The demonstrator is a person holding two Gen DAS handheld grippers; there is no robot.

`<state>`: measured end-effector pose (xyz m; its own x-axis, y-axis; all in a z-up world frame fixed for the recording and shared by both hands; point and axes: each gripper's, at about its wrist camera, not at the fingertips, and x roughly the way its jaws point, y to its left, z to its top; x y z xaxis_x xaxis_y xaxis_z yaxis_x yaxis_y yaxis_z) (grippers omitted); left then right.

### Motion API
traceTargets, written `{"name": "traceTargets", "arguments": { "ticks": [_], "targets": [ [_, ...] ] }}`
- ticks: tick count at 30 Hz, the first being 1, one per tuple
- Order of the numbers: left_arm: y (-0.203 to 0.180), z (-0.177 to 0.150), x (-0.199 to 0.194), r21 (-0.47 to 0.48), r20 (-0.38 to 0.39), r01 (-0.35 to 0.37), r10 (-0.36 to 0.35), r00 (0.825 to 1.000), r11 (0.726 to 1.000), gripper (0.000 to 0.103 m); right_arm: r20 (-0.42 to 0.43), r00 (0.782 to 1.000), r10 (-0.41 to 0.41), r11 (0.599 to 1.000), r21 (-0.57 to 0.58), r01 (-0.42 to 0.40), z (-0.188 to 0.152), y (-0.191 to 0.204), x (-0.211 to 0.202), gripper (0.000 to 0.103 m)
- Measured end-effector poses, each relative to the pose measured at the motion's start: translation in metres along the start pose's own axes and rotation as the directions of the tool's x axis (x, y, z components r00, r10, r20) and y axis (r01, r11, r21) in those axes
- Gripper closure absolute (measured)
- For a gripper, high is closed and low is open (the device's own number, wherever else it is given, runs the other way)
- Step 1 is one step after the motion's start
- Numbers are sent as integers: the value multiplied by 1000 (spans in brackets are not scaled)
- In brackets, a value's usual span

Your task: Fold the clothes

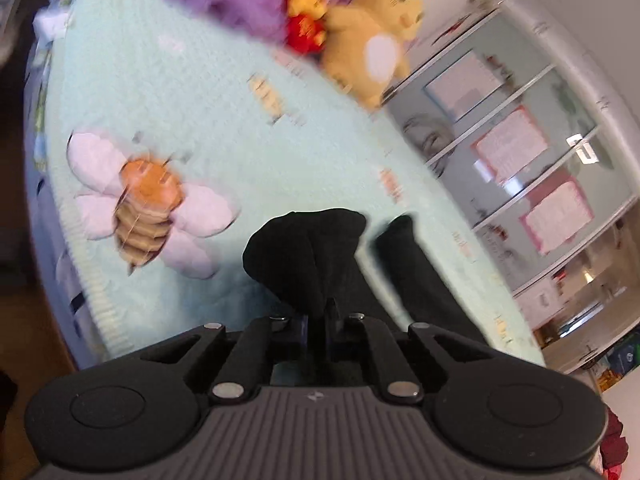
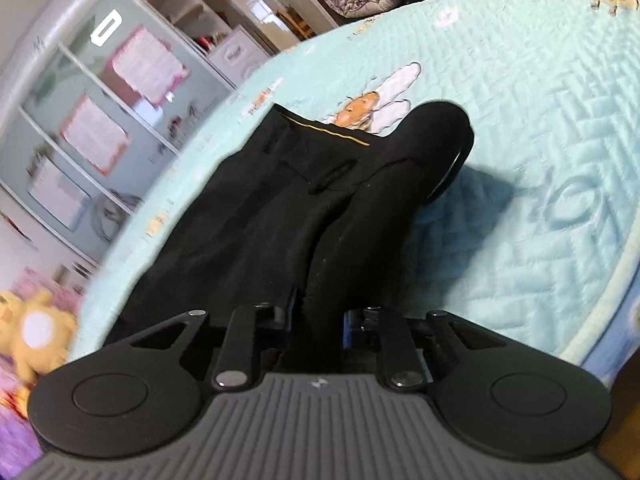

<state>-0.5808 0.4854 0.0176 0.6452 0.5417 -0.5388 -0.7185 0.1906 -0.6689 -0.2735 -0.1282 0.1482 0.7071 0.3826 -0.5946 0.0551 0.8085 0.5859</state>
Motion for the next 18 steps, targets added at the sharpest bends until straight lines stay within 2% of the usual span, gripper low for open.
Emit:
{"name": "traceTargets", "arguments": {
  "ticks": [2, 4, 6, 8, 10, 11, 12, 13, 14, 16, 18],
  "targets": [
    [15, -5, 6, -68, -28, -24, 22, 999, 997, 94, -12, 1000, 4, 1000, 10, -4, 0, -10, 3, 87],
    [20, -8, 0, -98, -18, -22, 21, 1000, 995, 88, -2, 1000, 11, 1000, -13, -11, 0, -9, -5, 85],
    [24, -7, -9, -147, -5, -35, 34, 999, 989, 86, 4, 1000, -12, 999, -48, 12, 3, -4, -14, 82],
    [32, -2, -27, -225, 43, -56, 68, 997, 973, 77, 27, 998, -49, 999, -17, 49, 7, -4, -28, 78],
    [39, 2, -49, -302, 109, -85, 122, 987, 950, 76, 76, 989, -124, 992, 16, 123, 9, -3, -45, 78],
    [34, 4, -62, -290, 152, -104, 153, 976, 951, 76, 107, 981, -162, 987, 14, 162, 9, 2, -54, 76],
    [26, 6, -73, -250, 195, -103, 154, 968, 963, 76, 142, 970, -196, 980, -7, 199, 7, 9, -63, 76],
    [19, 9, -84, -210, 238, -104, 154, 959, 972, 76, 181, 963, -201, 976, -50, 213, 4, 19, -71, 76],
    [8, 10, -92, -153, 270, -96, 134, 953, 984, 76, 218, 961, -169, 970, -137, 201, -2, 36, -75, 76],
    [-28, 7, -95, 27, 266, -39, 31, 963, 999, 75, 248, 966, -70, 928, -339, 155, -20, 77, -76, 76],
    [-71, -3, -81, 197, 158, 42, -74, 985, 980, 64, 127, 990, 66, 880, -475, 2, -42, 118, -60, 76]
  ]
}}
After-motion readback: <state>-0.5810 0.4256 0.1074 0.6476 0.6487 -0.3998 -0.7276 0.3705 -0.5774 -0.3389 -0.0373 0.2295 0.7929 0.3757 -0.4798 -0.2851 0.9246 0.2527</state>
